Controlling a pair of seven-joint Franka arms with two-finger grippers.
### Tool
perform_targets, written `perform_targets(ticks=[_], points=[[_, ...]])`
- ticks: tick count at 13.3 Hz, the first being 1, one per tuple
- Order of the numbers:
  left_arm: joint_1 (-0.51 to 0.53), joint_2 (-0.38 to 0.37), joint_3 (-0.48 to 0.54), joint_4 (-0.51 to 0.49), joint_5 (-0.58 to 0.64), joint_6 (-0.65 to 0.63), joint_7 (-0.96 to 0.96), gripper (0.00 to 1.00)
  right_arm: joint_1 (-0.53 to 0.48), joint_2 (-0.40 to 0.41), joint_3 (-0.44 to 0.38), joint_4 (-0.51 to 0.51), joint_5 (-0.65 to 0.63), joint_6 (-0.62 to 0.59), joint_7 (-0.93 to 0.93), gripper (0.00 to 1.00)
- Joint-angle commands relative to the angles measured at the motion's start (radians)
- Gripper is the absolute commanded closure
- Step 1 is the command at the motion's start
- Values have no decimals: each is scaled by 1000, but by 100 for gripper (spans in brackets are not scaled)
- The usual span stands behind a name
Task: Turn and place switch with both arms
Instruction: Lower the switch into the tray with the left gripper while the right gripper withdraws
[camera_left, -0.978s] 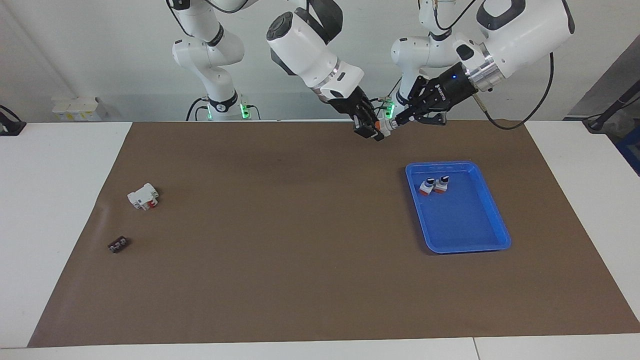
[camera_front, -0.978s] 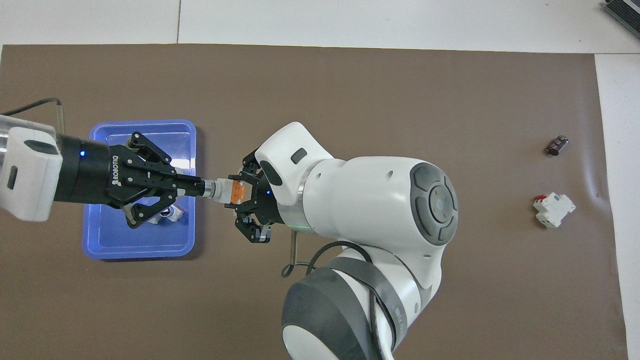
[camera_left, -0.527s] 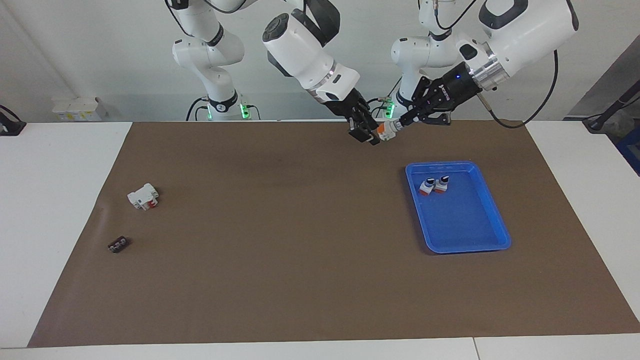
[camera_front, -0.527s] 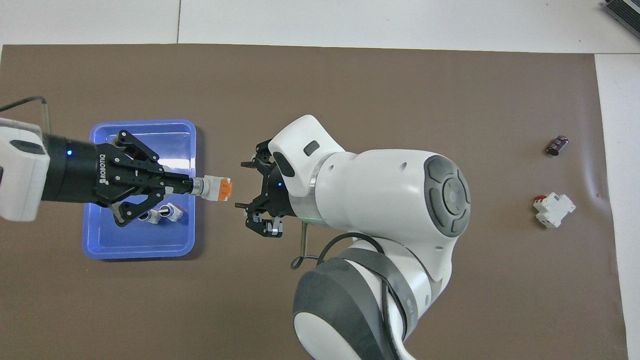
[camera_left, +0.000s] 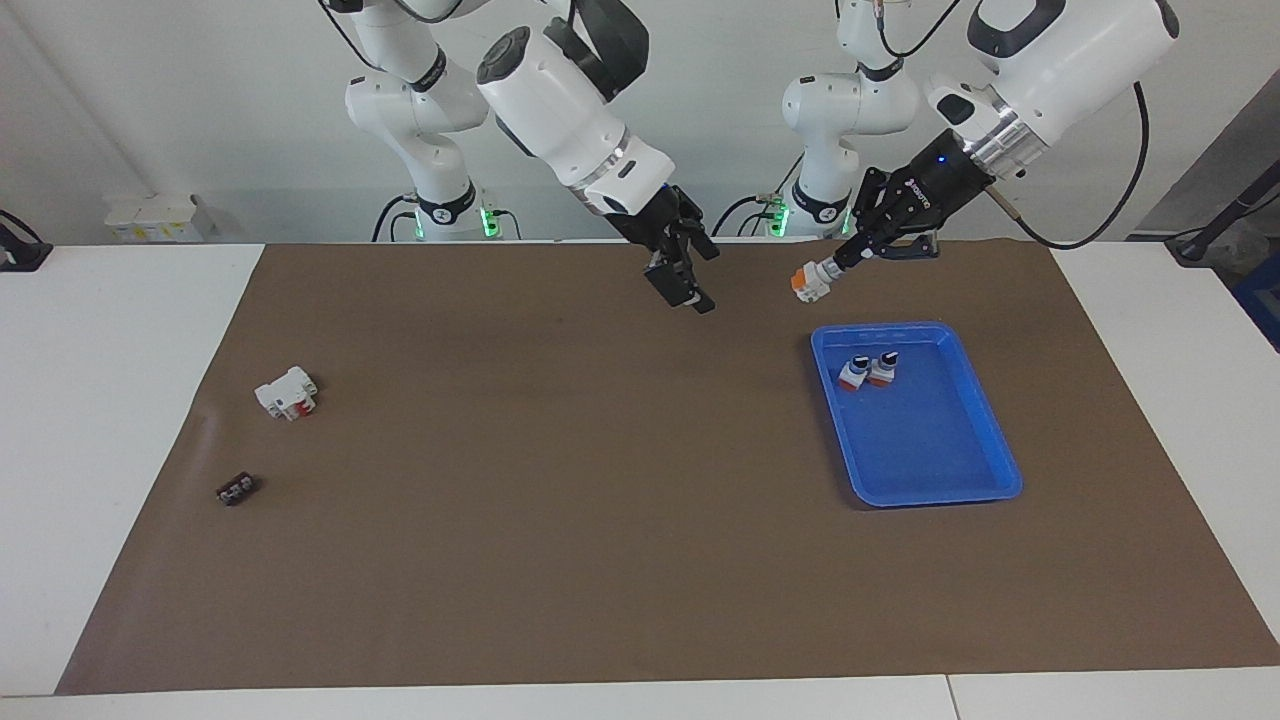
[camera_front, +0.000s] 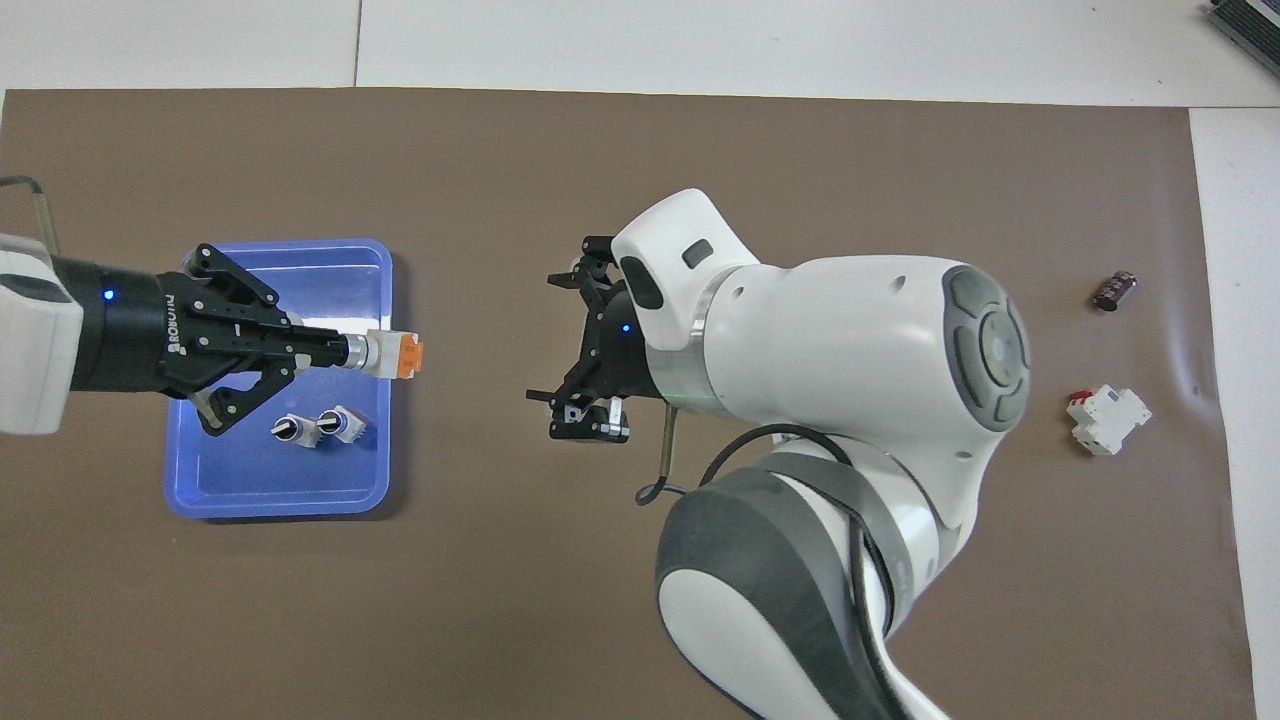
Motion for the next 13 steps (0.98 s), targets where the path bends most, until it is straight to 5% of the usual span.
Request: perform_targets(ticks=[1,8,10,13], points=[[-22,-24,-17,-35,126,55,-79,100,-61,-60,-1,-19,63,-41,57,0],[-19,-44,-17,-194,451,183,-119,100,-181,-100,-18,-12,20,-27,286,0],[31,-14,-17,-230,470,235,-117,100,-195,-98,-36,-10,-114,-26,366,0],[41,109,-17,-225,571,351,-114,100,-111,-94,-194,17,-347,-50,646,0]])
